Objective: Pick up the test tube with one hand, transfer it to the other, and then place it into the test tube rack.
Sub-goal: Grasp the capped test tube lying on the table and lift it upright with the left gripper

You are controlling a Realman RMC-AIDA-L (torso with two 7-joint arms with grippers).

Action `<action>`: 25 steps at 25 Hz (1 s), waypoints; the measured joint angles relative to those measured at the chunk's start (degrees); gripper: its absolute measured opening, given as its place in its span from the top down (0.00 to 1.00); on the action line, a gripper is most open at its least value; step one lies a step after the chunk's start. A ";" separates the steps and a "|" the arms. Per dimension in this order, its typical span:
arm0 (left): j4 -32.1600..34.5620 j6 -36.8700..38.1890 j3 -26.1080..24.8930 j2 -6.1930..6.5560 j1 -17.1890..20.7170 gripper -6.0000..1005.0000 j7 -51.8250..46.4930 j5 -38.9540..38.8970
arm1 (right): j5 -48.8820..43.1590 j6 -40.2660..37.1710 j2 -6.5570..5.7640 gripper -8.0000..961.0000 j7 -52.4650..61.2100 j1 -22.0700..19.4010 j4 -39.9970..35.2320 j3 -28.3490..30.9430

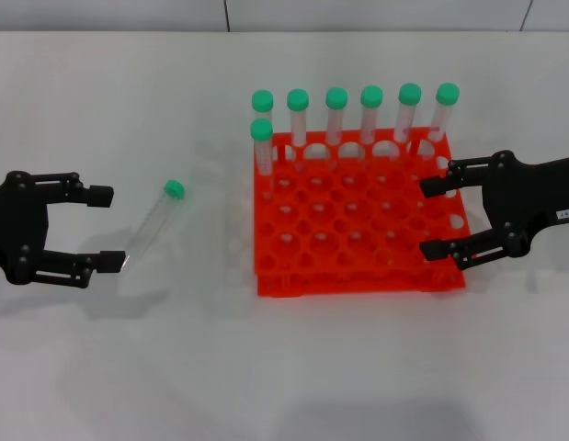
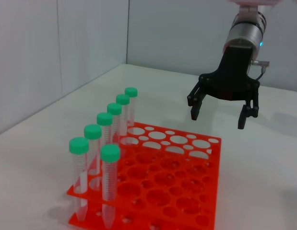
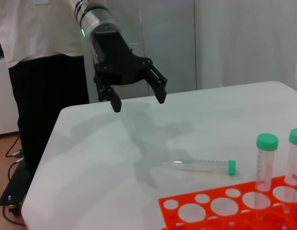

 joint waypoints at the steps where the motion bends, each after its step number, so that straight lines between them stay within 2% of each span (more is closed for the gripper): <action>1: 0.00 -0.02 0.06 0.00 0.00 0.16 0.00 0.00 | 0.00 0.03 -0.02 0.14 -0.01 0.00 0.04 -0.01; 25: 0.31 -0.06 -0.04 -0.60 -0.09 0.16 -2.51 1.07 | -0.05 0.85 0.11 0.14 0.13 -1.62 -0.44 0.34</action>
